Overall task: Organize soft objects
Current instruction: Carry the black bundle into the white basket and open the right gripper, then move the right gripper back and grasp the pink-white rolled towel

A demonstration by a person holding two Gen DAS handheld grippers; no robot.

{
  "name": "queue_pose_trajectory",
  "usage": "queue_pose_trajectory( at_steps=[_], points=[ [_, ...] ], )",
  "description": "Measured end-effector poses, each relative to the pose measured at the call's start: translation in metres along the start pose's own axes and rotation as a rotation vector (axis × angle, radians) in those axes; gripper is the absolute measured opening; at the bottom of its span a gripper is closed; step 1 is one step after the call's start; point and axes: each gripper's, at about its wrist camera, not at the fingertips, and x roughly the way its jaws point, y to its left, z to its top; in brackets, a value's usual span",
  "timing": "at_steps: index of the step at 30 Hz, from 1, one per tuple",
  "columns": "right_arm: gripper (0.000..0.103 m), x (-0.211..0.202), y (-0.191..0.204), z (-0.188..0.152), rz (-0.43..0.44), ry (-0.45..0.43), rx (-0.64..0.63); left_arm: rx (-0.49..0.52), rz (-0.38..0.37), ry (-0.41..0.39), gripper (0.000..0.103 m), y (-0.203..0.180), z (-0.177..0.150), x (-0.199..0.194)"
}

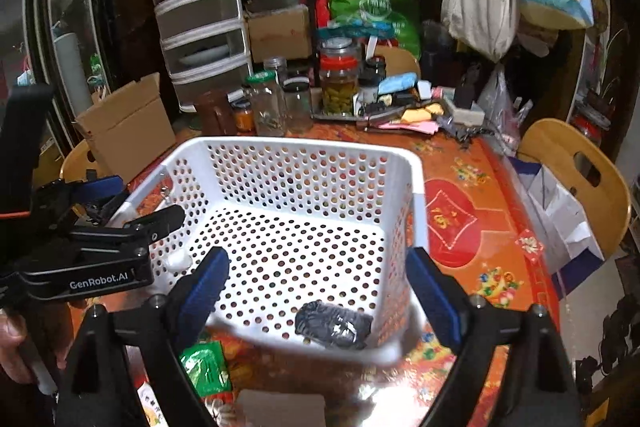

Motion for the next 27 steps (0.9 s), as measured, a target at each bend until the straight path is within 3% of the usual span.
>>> queue_pose_trajectory(
  at_steps=[6,12,20,27],
  points=[
    [0.090,-0.043,-0.004,-0.027,0.002,-0.057,0.009,-0.005,0.006,-0.076,0.094,0.011,-0.036,-0.058],
    [0.090,-0.064,-0.005,-0.077,0.016,-0.041,0.016,-0.022,-0.013,-0.105,0.100,0.024,-0.087,-0.106],
    [0.090,-0.063,-0.005,-0.155,0.054,0.038,0.087,-0.060,-0.035,-0.019,0.100,0.036,-0.189,-0.118],
    [0.090,-0.055,-0.001,-0.198,0.087,0.080,0.165,-0.088,-0.064,0.046,0.100,0.035,-0.239,-0.104]
  ],
)
